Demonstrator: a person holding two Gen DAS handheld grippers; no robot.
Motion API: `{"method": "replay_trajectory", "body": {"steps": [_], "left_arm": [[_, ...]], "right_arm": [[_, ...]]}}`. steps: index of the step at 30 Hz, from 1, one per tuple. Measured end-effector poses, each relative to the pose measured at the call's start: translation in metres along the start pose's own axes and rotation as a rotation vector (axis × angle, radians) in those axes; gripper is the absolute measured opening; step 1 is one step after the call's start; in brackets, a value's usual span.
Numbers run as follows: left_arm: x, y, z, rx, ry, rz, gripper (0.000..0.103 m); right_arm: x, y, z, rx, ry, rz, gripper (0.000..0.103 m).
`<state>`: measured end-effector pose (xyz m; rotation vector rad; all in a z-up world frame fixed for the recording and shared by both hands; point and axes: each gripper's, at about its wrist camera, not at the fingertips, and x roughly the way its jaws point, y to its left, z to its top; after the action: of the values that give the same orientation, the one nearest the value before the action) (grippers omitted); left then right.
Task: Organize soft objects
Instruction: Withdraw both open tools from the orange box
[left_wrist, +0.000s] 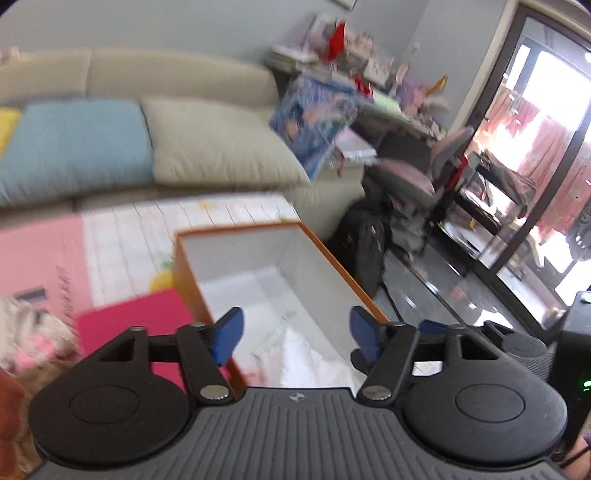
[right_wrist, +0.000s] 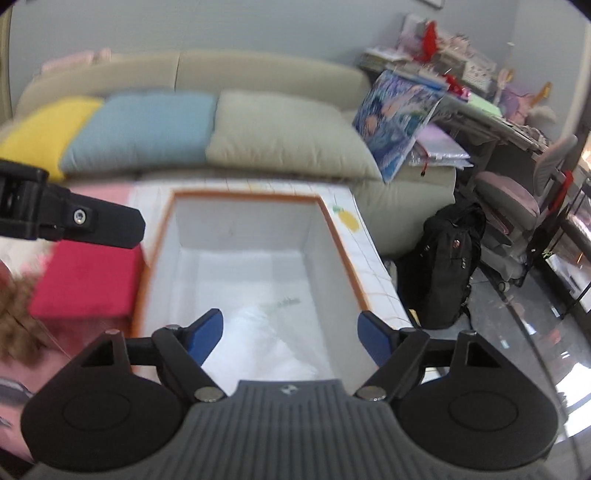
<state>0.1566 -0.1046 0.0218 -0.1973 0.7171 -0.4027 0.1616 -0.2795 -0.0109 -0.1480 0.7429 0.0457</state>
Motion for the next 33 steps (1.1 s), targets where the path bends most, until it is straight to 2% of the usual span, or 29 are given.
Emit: {"method": "replay_trajectory", "body": {"steps": [4,7,11,15,18,21,23,26,30,33], "left_arm": [[-0.026,0.008,-0.014,0.041,-0.054,0.049,0.085],[-0.047,0.019,-0.03,0.07,-0.103,0.078,0.082],[-0.071,0.036,-0.049,0.067,-0.125,0.206,0.075],[-0.094,0.057,-0.066,0.041,-0.163,0.318,0.075],[-0.107,0.078,-0.078,0.0,-0.141,0.379,0.075],[-0.118,0.1,-0.088,-0.059,-0.092,0.395,0.074],[-0.126,0.117,-0.098,-0.085,-0.058,0.377,0.073],[-0.137,0.135,-0.11,-0.107,-0.05,0.408,0.073],[-0.144,0.152,-0.123,-0.127,-0.033,0.458,0.071],[-0.14,0.162,-0.129,-0.133,-0.017,0.48,0.069]], "right_arm": [[-0.02,0.02,-0.01,0.058,-0.065,0.059,0.088],[-0.028,0.038,-0.017,0.077,-0.084,0.096,0.091],[-0.035,0.062,-0.029,0.072,-0.101,0.123,0.092],[-0.04,0.088,-0.039,0.028,-0.089,0.172,0.092],[-0.04,0.11,-0.042,-0.026,-0.075,0.215,0.092],[-0.04,0.131,-0.042,-0.056,-0.069,0.284,0.092],[-0.038,0.144,-0.042,-0.065,-0.049,0.322,0.092],[-0.031,0.167,-0.043,-0.117,-0.005,0.385,0.092],[-0.022,0.2,-0.048,-0.234,0.025,0.421,0.088],[-0.012,0.216,-0.047,-0.275,0.052,0.439,0.085]]}}
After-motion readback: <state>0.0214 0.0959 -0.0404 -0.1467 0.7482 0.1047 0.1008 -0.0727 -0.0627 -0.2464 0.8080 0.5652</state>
